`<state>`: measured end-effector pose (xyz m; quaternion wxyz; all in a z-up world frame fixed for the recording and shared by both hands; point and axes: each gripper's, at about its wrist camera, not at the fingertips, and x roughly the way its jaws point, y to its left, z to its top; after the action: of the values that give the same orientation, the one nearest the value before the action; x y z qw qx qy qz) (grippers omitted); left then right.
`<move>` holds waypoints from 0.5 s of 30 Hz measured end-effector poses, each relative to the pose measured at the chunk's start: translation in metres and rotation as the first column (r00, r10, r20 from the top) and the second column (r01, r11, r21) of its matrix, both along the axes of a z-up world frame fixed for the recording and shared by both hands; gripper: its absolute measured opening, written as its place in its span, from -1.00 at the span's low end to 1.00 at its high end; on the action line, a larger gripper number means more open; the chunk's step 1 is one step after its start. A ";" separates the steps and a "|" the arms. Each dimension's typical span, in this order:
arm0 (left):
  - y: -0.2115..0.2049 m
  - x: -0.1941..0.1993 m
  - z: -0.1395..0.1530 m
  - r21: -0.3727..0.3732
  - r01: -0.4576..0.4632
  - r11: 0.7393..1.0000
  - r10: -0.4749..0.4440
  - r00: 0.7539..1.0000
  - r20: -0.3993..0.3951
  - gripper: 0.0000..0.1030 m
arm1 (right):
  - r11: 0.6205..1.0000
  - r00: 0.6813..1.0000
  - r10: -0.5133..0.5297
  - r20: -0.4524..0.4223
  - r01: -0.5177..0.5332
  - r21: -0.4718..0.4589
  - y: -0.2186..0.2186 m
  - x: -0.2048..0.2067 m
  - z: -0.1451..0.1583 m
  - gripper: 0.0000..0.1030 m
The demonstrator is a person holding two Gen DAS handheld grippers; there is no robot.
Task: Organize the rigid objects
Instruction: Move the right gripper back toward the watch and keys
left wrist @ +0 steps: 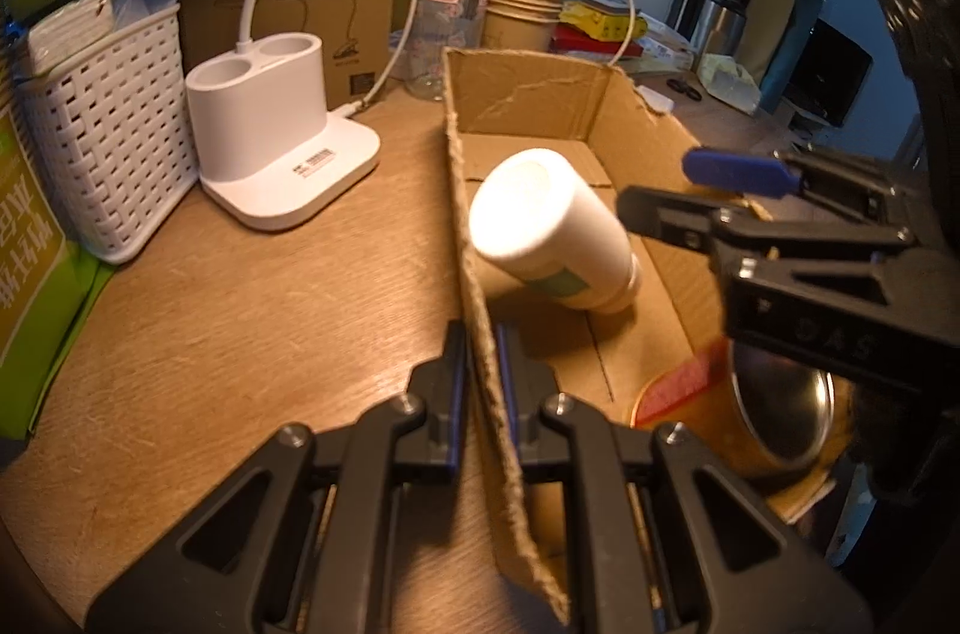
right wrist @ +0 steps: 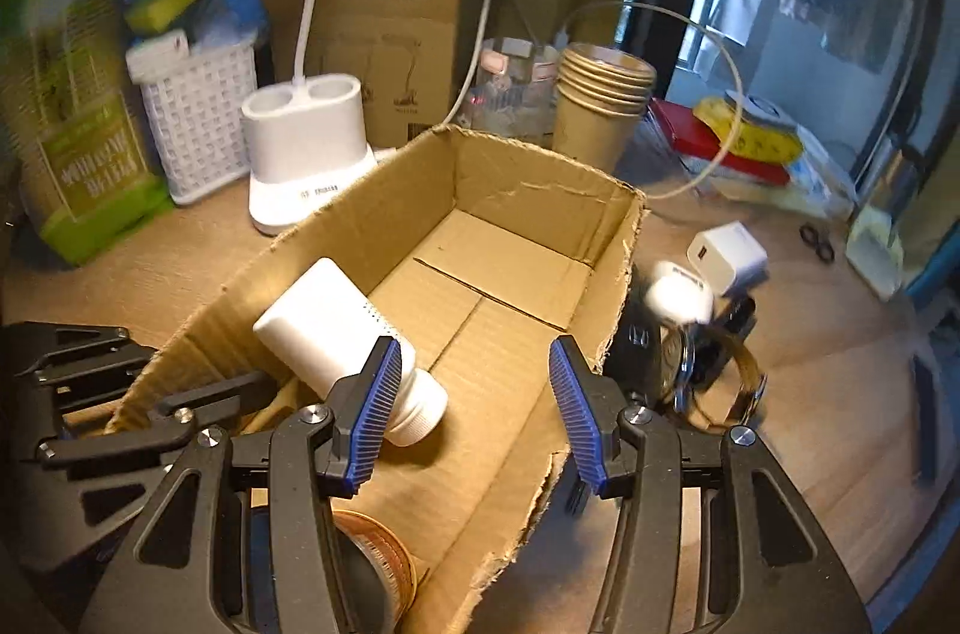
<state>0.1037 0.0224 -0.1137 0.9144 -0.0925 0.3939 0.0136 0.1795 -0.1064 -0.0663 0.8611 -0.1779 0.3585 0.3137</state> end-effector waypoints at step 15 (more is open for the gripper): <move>-0.001 0.001 -0.001 0.001 0.000 1.000 0.000 1.000 -0.006 -0.78 | 0.958 0.983 -0.176 0.055 0.158 0.241 -0.084 -0.007 0.034 0.07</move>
<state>0.1043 0.0218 -0.1150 0.9132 -0.0920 0.3968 0.0140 0.1724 -0.1906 -0.0319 0.9125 -0.0553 0.2996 0.2730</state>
